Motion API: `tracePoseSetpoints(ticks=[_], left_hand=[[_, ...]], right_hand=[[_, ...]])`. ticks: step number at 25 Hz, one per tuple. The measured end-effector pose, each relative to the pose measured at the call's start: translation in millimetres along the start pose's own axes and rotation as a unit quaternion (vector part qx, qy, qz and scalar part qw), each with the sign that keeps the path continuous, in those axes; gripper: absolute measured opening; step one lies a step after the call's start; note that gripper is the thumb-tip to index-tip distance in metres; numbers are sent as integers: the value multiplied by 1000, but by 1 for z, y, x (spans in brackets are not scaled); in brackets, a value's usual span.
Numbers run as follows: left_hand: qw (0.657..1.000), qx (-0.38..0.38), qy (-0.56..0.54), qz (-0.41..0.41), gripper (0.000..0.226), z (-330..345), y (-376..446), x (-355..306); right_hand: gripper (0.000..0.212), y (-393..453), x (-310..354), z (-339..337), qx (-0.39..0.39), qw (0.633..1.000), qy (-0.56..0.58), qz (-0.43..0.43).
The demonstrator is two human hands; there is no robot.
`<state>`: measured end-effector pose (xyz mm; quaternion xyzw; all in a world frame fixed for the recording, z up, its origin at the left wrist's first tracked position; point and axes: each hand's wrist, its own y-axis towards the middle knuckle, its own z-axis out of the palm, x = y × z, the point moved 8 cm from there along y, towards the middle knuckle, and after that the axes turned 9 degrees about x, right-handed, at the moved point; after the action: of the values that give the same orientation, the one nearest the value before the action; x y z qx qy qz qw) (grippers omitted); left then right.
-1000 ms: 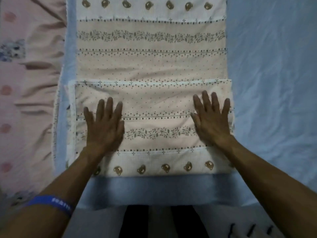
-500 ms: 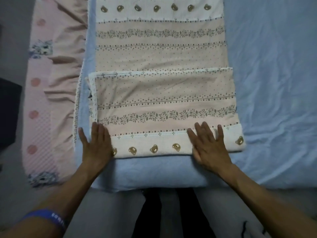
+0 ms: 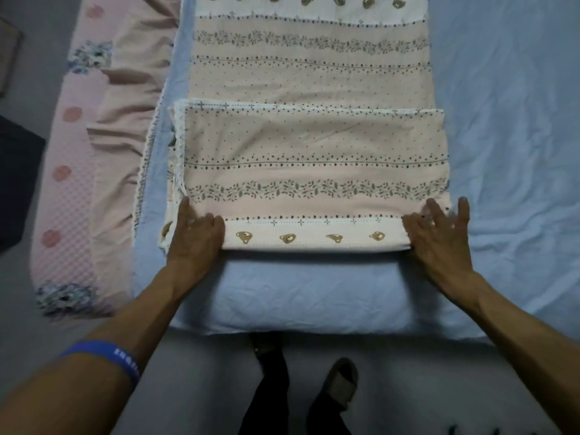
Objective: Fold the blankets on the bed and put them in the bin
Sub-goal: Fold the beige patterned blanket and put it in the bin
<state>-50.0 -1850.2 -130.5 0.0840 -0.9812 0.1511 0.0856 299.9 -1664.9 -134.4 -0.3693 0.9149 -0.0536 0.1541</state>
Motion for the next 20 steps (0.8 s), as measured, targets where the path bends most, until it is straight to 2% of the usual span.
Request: tracePoseSetpoints(ticks=[5, 7, 10, 11, 13, 16, 18, 20], left_hand=[[999, -14, 4, 33, 20, -33, -55, 0], [999, 27, 0, 47, 23, -43, -96, -7], [986, 139, -53, 78, 19, -68, -171, -19], [981, 156, -80, 87, 21, -83, -192, -21], [980, 142, -112, 87, 15, -120, -212, -14], [987, 115, -115, 14, 23, -165, -175, 22], [985, 118, -125, -30, 17, -191, -133, 46], [985, 105, -129, -38, 13, -217, -84, 64]], right_hand=[[52, -49, 6, -43, 35, 999, 42, 1], [51, -93, 17, -63, 70, 996, 50, -24], [36, -165, 23, -87, 148, 985, 44, -80], [34, -180, 17, -100, 164, 982, 37, -87], [37, -180, 1, -136, 136, 987, 35, -84], [38, -138, -32, -189, 90, 995, 30, -40], [36, -99, -54, -211, 93, 995, 20, -3], [29, -59, -74, -222, 103, 993, 33, 44]])
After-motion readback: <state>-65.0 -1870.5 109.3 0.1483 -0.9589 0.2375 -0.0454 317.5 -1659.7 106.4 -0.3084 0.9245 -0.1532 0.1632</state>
